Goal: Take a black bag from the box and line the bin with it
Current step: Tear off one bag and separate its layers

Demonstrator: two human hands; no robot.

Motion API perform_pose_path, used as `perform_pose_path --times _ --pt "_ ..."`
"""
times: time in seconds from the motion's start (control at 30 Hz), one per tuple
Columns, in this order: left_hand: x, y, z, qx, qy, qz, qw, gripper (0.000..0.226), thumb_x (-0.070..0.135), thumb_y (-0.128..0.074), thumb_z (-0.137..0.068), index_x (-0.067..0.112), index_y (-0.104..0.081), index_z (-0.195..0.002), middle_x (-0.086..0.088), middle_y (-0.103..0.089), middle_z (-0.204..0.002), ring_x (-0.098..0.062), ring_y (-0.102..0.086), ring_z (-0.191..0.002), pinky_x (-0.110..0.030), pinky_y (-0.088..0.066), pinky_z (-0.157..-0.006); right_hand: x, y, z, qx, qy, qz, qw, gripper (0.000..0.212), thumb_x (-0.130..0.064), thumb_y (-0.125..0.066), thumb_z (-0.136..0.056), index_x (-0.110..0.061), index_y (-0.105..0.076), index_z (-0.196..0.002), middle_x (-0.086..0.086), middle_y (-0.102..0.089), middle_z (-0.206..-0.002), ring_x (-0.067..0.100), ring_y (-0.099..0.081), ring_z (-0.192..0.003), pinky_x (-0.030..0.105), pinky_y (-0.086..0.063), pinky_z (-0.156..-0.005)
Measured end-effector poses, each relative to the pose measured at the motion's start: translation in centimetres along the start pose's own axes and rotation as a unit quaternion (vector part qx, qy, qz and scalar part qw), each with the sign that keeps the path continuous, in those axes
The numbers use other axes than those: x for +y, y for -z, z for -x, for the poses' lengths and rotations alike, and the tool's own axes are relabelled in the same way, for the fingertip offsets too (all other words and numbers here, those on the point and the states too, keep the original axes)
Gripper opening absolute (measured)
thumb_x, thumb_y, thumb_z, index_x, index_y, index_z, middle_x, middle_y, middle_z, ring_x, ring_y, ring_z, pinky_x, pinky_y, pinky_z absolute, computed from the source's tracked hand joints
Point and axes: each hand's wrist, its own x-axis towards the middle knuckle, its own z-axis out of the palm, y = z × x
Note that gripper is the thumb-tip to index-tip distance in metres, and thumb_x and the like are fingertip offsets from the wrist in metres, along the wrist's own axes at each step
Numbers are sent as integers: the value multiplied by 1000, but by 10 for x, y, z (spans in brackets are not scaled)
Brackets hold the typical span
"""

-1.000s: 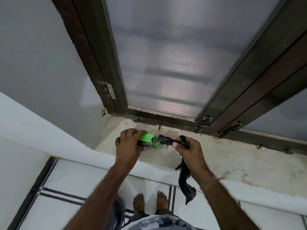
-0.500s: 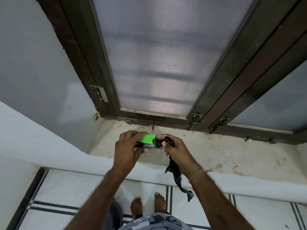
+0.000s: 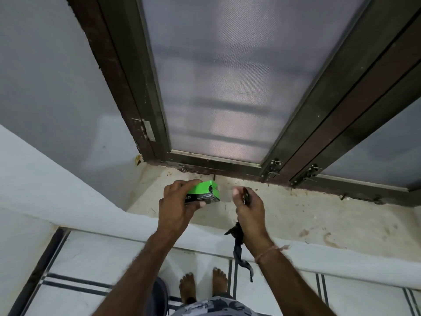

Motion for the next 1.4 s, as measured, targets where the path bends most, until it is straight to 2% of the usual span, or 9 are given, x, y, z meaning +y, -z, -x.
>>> perform_pose_path --times 0.17,0.37,0.5,0.7,0.9,1.07,1.2,1.27,1.4 --pt "-3 7 2 11 9 28 1000 60 52 -68 -77 38 -63 -136 6 -63 -126 -21 -48 -119 -48 -49 -97 -7 10 0 -21 -225 -164 960 34 -42 -57 -103 -12 -70 -110 4 -75 -99 11 -41 -53 21 -37 -44" --pt "-2 7 4 -1 10 1 1000 63 59 -66 -76 39 -62 -136 7 -63 -123 -21 -49 -117 -51 -51 -94 -24 3 12 -119 -9 -57 991 29 -36 -55 -104 -23 -79 -116 -12 -79 -102 -1 -54 -66 15 -42 -61" --pt "-2 7 4 1 10 1 1000 66 66 -62 -75 43 -61 -136 9 -61 -120 -20 -48 -115 -50 -52 -92 -22 -6 14 -144 78 12 986 24 -25 -62 -102 -19 -76 -120 -7 -75 -120 4 -66 -114 14 -50 -93" --pt "7 4 4 1 -1 0 1000 59 56 -67 -77 41 -64 -133 12 -61 -117 -20 -49 -114 -51 -50 -92 -7 -21 13 -147 140 62 977 24 -12 -67 -99 -6 -71 -121 1 -65 -123 1 -63 -114 18 -48 -99" --pt "3 2 1 2 8 -64 998 58 44 -79 -83 42 -61 -138 7 -61 -124 -23 -49 -120 -49 -48 -96 -12 -14 12 -118 59 1 991 27 -20 -66 -100 -17 -71 -126 -6 -72 -125 3 -66 -115 20 -53 -93" --pt "-3 1 -5 -21 10 -173 985 60 38 -77 -89 43 -54 -145 5 -55 -140 -23 -42 -133 -45 -37 -106 -15 -11 9 -166 -62 12 984 29 -37 -62 -101 -21 -73 -123 0 -64 -84 14 -55 -69 19 -50 -55" --pt "-12 -1 -6 -62 -2 -252 966 73 43 -74 -90 43 -40 -154 0 -43 -159 -26 -29 -150 -54 -22 -120 -21 -15 16 -136 -151 -72 976 29 -37 -61 -102 -15 -69 -118 38 -57 -117 19 -53 -68 24 -54 -46" --pt "-14 0 0 -53 -16 -285 957 85 45 -79 -85 37 -36 -158 -6 -34 -166 -31 -22 -157 -59 -14 -123 -21 -15 21 -116 -171 -117 971 30 -36 -58 -103 -12 -69 -117 40 -55 -128 17 -55 -64 25 -56 -51" --pt "0 -6 30 99 -78 -109 986 55 56 -68 -90 19 -60 -129 -5 -62 -129 -27 -56 -119 -45 -46 -96 -24 -16 34 -108 -165 -196 960 36 -41 -47 -106 -13 -70 -112 16 -66 -103 13 -62 -59 34 -55 -56"
